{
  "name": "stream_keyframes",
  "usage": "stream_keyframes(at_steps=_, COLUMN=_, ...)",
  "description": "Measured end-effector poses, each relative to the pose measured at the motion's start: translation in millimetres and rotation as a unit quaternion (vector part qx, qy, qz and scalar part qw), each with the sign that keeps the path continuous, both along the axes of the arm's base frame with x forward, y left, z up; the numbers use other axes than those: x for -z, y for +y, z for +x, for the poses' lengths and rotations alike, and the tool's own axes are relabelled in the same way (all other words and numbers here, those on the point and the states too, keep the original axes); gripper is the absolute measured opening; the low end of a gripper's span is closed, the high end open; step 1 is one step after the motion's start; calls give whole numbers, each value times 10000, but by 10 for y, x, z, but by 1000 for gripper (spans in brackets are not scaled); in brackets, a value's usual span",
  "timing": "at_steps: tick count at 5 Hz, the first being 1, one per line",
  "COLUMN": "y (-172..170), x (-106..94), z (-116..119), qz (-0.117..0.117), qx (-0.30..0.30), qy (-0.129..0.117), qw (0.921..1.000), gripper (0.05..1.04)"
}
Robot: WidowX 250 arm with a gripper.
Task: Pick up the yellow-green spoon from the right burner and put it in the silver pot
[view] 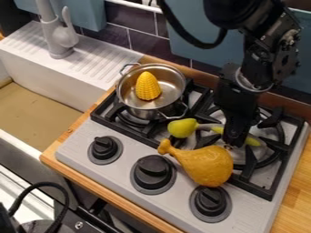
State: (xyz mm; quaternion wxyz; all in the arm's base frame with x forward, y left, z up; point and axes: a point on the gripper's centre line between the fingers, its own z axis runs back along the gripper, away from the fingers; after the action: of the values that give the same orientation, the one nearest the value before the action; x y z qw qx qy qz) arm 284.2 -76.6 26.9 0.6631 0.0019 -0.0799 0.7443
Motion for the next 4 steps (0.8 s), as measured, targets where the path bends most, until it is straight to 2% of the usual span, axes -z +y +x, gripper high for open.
stream_keyframes(at_steps=1, y=39, x=-114, z=-3, qz=-102, qx=45, qy=-15, qw=9999, gripper=245)
stream_keyframes(at_steps=2, y=48, x=-370, z=53, qz=-309, qx=159, qy=-402, qw=9986, gripper=245)
stream_keyframes(at_steps=3, y=39, x=-599, z=65, qz=-726, qx=447, qy=-638, qw=9943, gripper=245)
stream_keyframes(at_steps=4, y=32, x=-764, z=57, qz=-995, qx=507, qy=-651, qw=9916, gripper=245)
